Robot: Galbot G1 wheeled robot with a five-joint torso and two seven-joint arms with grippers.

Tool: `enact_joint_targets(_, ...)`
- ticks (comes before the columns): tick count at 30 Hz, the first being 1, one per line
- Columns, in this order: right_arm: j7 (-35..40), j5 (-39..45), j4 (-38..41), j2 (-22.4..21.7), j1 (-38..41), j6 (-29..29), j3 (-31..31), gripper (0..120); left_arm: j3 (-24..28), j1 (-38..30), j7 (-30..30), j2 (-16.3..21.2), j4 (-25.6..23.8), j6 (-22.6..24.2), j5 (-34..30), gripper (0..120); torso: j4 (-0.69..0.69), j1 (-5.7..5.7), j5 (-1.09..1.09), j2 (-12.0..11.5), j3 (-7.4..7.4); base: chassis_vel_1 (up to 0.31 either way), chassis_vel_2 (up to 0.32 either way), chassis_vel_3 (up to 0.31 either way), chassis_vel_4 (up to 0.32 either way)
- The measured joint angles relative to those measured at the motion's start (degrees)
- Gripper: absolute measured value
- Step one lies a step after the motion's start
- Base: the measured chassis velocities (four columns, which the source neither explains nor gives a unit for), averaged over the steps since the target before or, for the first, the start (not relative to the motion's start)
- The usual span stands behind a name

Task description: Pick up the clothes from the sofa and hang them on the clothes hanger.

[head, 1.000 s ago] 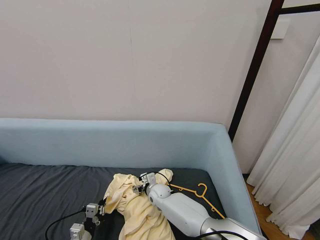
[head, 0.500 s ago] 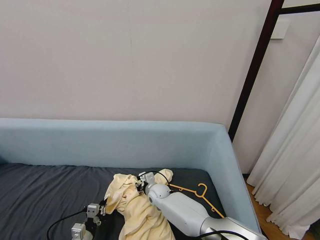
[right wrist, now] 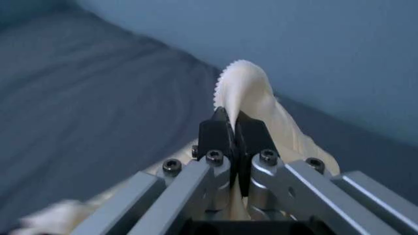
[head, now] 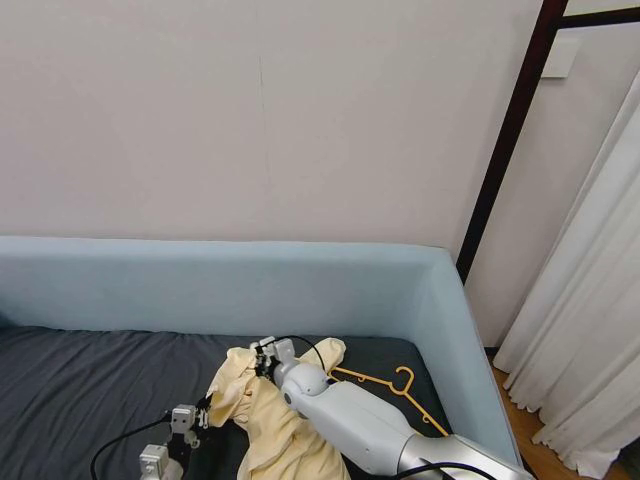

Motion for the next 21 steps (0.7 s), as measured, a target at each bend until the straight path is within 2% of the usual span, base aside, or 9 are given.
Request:
enact_joint_targets(1,0.5,0.73,3.6,-1.5,0.0,0.08,0.15,0,-0.49,-0.23,-0.25,0.39,-0.61,0.25,-0.47,0,0.03,-0.01,0.02,0.0,-0.01,0.0,0.0,0.0,0.0)
enact_joint_targets(2,1.31,2.41,8.66,-4.58,-0.16,0.07,0.8,0,-1.17,-0.55,-0.77,0.9,-1.51,0.74,-1.26,0,-0.02,0.0,0.01,0.0,0.0,0.0,0.0,0.0,0.0)
enact_joint_targets(3,1.31,2.41,8.66,-4.58,-0.16,0.07,0.8,0,-1.17,-0.55,-0.77,0.9,-1.51,0.74,-1.26,0,-0.02,0.0,0.01,0.0,0.0,0.0,0.0,0.0,0.0)
enact_joint_targets(8,2.89,4.94,22.12,-15.85,-1.72,0.33,4.38,0,-3.09,-1.99,-2.02,4.27,-5.86,2.77,-4.32,0,-0.1,0.0,0.01,0.0,0.0,0.0,0.0,0.0,0.0)
enact_joint_targets(9,2.89,4.94,22.12,-15.85,-1.72,0.33,4.38,0,-3.09,-1.99,-2.02,4.27,-5.86,2.77,-4.32,0,-0.1,0.0,0.01,0.0,0.0,0.0,0.0,0.0,0.0)
enact_joint_targets(13,3.65,5.37,29.53,-22.51,-3.88,0.39,8.59,0,-4.91,-3.41,-3.03,8.72,-11.46,4.89,-8.34,0,-0.07,0.0,0.02,0.0,0.0,0.0,0.0,0.0,0.0)
enact_joint_targets(14,3.65,5.37,29.53,-22.51,-3.88,0.39,8.59,0,-4.91,-3.41,-3.03,8.72,-11.46,4.89,-8.34,0,-0.07,0.0,0.02,0.0,0.0,0.0,0.0,0.0,0.0)
enact_joint_targets(17,3.66,5.35,33.95,-26.39,-5.78,0.54,12.01,0,-6.34,-5.2,-4.19,12.36,-15.74,6.52,-11.74,0,-0.06,0.0,0.02,0.0,0.0,0.0,0.0,0.0,0.0)
enact_joint_targets(21,3.67,5.11,38.01,-29.55,-7.33,1.1,15.53,0,-7.25,-7.72,-4.95,15.84,-18.17,7.41,-14.38,0,-0.07,0.0,0.03,0.0,0.0,0.0,0.0,0.0,0.0)
